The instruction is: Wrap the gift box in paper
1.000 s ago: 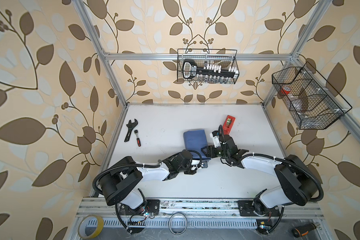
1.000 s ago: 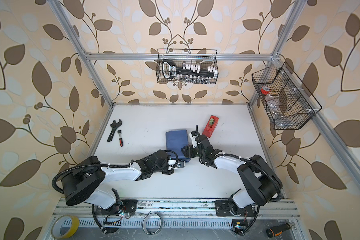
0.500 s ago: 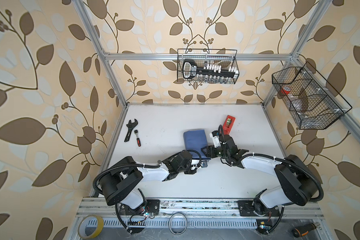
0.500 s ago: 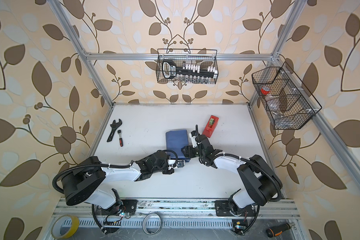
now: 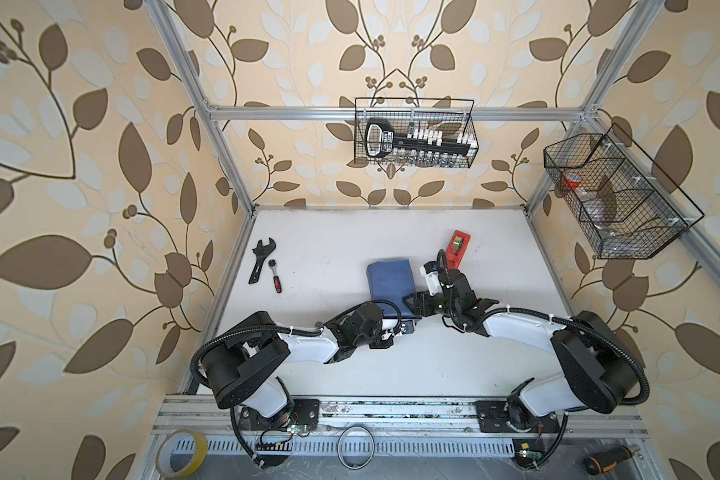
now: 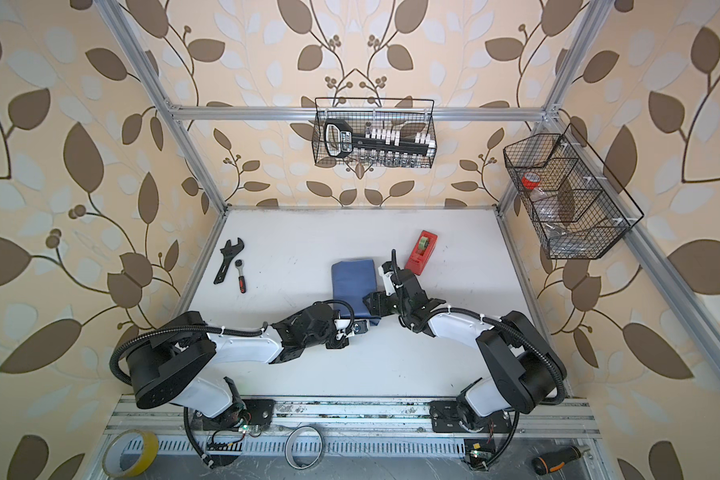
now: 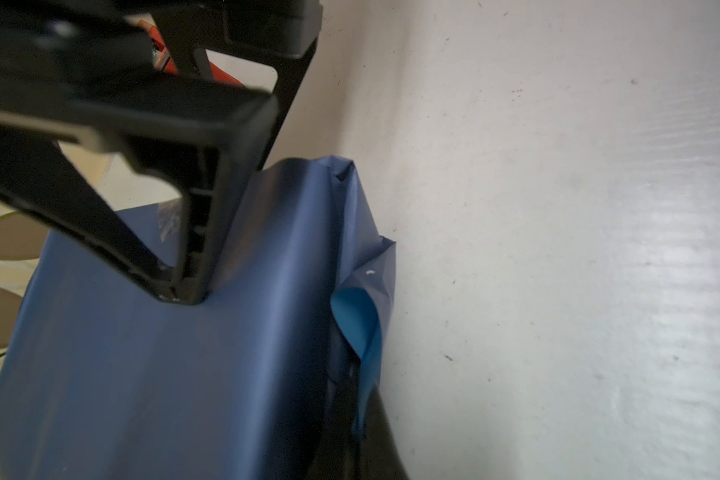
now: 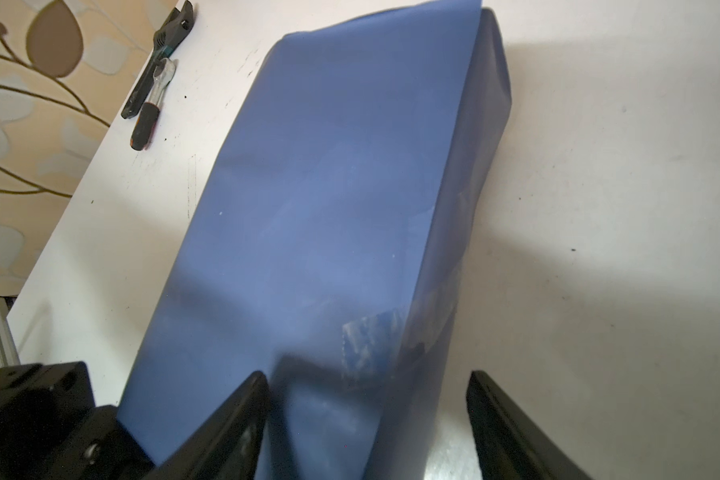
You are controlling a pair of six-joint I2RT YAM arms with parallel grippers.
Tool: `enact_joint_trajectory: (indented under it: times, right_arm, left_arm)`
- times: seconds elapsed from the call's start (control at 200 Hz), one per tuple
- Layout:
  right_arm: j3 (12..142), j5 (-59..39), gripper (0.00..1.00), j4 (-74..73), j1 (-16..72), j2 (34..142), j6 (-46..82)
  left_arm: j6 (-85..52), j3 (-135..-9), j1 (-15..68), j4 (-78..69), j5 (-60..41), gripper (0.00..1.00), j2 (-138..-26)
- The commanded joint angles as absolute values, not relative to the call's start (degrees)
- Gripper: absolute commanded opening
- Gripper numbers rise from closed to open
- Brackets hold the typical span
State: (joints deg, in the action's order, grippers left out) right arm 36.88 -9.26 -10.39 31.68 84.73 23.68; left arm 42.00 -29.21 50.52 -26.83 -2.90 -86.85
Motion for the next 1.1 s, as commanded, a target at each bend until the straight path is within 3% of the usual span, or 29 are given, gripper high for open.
enact_joint_trajectory:
  times: [0.0,0.365,0.609,0.899,1.094]
  right_arm:
    - [37.93,-9.34,0.77,-3.25,31.38,82.67,21.29]
    - [31.91,-5.87,0.82,0.3,31.4,68.89,21.04]
    - [17.41,-9.82,0.84,-13.93,31.45,64.14,24.49]
    - [14.99,-5.15,0.9,-23.68,38.98,72.18,22.46]
    - [15.47,-2.97,0.87,-28.83,40.52,77.72,19.27]
  left_arm:
    - [41.58,-28.96,50.01,-29.99,-4.13,0.0,-86.59]
    - [41.47,-28.82,49.92,-29.91,-4.74,0.0,-86.04]
    - [41.24,-28.88,49.92,-29.28,-5.05,0.0,-85.78]
    - [41.33,-29.02,49.94,-28.62,-5.27,0.0,-85.09]
    - [41.33,-28.74,49.92,-28.73,-5.57,0.0,-84.99]
